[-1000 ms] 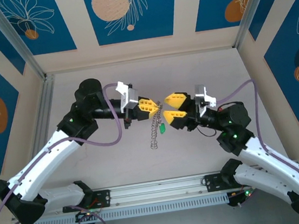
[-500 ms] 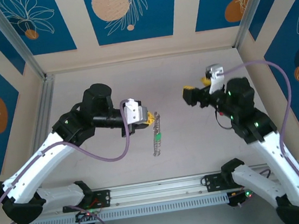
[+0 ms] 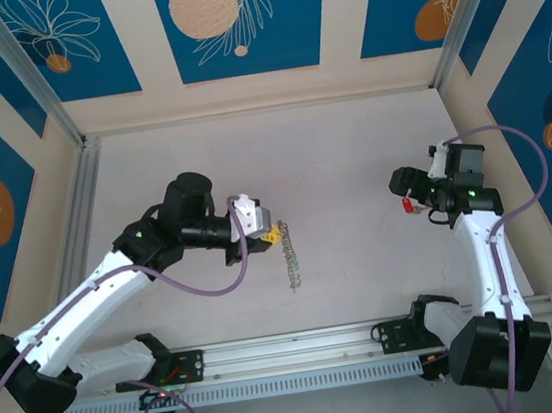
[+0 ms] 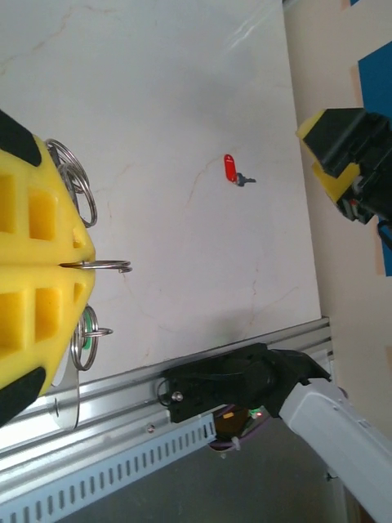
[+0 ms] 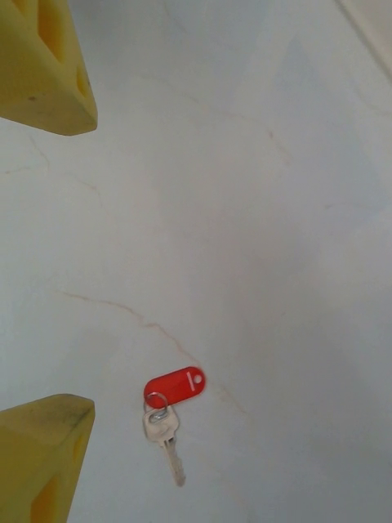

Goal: Put the keys on the keyring

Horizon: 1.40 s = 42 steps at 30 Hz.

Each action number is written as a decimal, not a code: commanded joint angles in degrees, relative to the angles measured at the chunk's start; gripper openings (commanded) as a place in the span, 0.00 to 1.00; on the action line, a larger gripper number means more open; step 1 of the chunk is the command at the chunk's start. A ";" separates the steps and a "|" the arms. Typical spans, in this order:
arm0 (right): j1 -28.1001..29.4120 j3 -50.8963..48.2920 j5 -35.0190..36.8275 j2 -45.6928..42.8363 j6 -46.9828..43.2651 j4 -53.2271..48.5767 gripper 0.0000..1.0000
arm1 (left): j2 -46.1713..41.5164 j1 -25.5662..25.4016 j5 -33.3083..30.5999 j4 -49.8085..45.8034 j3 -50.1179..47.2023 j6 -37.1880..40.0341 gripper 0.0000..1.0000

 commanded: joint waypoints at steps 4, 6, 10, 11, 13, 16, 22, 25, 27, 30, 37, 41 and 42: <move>-0.54 -0.74 4.33 8.85 -3.36 2.36 0.81 | 0.17 1.64 3.37 14.39 -4.26 -10.53 0.00; -0.72 1.18 3.96 12.41 -3.37 1.57 0.80 | -0.34 2.24 3.23 17.07 -6.05 -13.35 0.00; -0.26 4.37 5.52 18.65 -4.49 0.10 0.74 | -0.99 3.81 2.89 19.09 -8.03 -16.65 0.00; -0.31 4.97 5.75 20.30 -4.61 0.10 0.74 | -1.07 4.32 3.37 20.33 -8.68 -17.62 0.00; -0.44 6.92 4.75 23.46 -4.56 -0.99 0.70 | -0.86 5.16 4.79 22.27 -9.47 -19.39 0.00; 0.23 9.38 6.60 28.69 -4.28 -2.41 0.63 | -0.29 6.30 6.49 26.08 -10.37 -21.90 0.00; 1.19 11.82 11.18 36.12 -4.78 -3.47 0.59 | -0.57 9.41 9.17 33.64 -12.87 -26.89 0.00; 2.58 13.03 13.54 39.12 -5.12 -3.81 0.56 | -0.66 10.05 9.49 34.48 -13.08 -27.64 0.00; 2.75 13.73 13.84 40.63 -4.92 -3.97 0.52 | -0.62 10.30 9.95 34.98 -13.12 -28.09 0.00; 3.00 14.59 14.24 42.07 -4.64 -4.31 0.46 | -0.64 10.49 10.26 35.14 -13.10 -28.37 0.00; 2.71 13.97 16.31 42.13 -5.26 -5.04 0.37 | -1.05 10.63 10.67 36.28 -13.51 -28.78 0.00; 2.14 13.10 16.16 42.50 -5.22 -4.29 0.37 | -0.75 10.63 11.15 37.00 -13.60 -29.20 0.00; 2.07 13.15 16.02 42.97 -5.26 -4.25 0.37 | -0.80 10.59 11.32 37.20 -13.67 -29.29 0.00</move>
